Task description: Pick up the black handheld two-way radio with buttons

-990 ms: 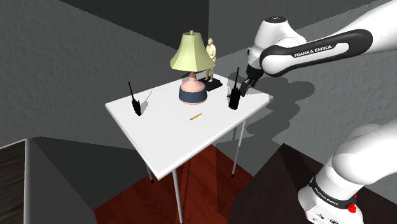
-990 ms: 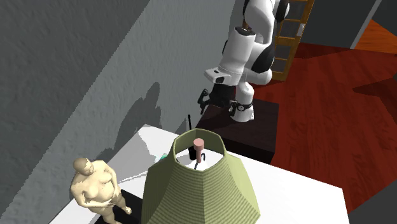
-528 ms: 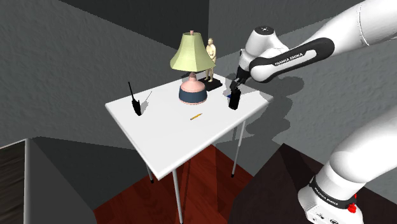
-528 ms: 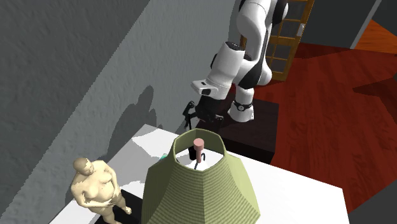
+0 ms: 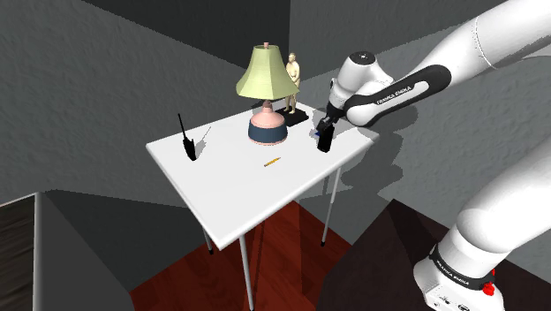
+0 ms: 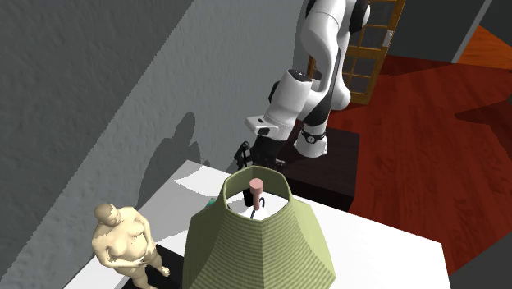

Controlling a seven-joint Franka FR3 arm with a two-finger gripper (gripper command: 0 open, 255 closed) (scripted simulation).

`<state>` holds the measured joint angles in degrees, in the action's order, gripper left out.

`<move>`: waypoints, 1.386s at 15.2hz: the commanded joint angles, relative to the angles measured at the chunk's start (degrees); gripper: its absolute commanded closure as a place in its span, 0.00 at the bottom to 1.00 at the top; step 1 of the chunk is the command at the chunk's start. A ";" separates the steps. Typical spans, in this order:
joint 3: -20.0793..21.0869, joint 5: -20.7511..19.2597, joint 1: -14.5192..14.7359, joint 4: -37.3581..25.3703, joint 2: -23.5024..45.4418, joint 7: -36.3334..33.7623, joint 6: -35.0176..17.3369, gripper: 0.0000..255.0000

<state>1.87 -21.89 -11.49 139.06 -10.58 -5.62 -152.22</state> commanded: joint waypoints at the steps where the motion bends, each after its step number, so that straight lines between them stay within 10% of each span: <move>1: 0.05 -0.35 -0.12 0.24 0.31 -0.35 -0.56 0.00; 2: 0.07 -0.39 -0.12 0.39 0.22 -0.41 -0.61 1.00; 21: -0.48 3.62 1.28 -3.77 -3.62 3.71 7.14 1.00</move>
<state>1.42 -18.67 -10.37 135.81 -13.75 -2.31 -146.04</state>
